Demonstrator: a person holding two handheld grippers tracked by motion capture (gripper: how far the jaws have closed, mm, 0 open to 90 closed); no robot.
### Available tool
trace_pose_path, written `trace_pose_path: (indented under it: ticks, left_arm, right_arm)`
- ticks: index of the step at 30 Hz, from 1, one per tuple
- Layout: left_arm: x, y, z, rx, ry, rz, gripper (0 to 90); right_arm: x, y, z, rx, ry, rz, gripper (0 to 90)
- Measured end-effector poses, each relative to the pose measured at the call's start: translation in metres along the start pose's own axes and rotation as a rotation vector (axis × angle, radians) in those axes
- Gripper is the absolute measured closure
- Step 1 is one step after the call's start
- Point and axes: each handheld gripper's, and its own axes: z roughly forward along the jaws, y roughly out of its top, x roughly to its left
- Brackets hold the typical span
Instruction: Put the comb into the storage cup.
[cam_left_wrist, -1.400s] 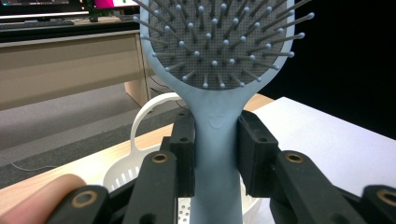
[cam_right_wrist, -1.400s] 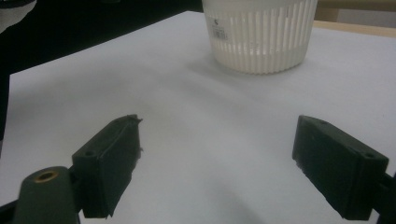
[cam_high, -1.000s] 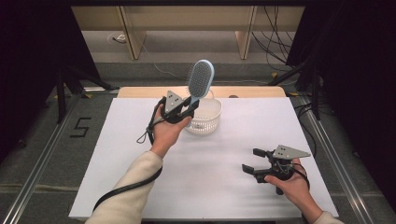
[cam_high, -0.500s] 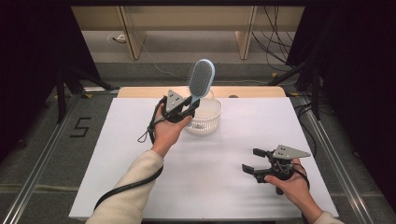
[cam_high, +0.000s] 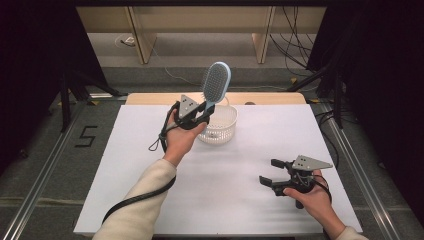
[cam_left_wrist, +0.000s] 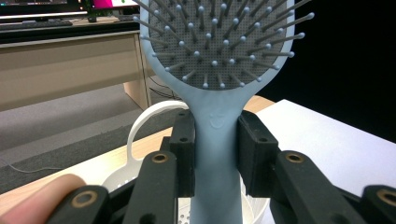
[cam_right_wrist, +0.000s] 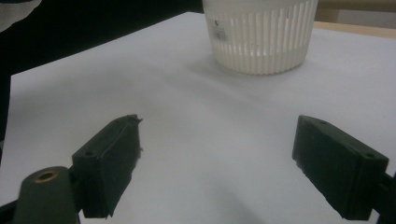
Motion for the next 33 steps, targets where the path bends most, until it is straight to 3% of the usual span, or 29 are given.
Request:
trace_pose_path:
  ticks: [33]
  left_arm:
    - [0.0006,0.002,0.0084,0.005,0.002,-0.01,69.5]
  right_arm:
    - [0.0004,0.0,-0.0001,0.001,0.0,0.001,16.2]
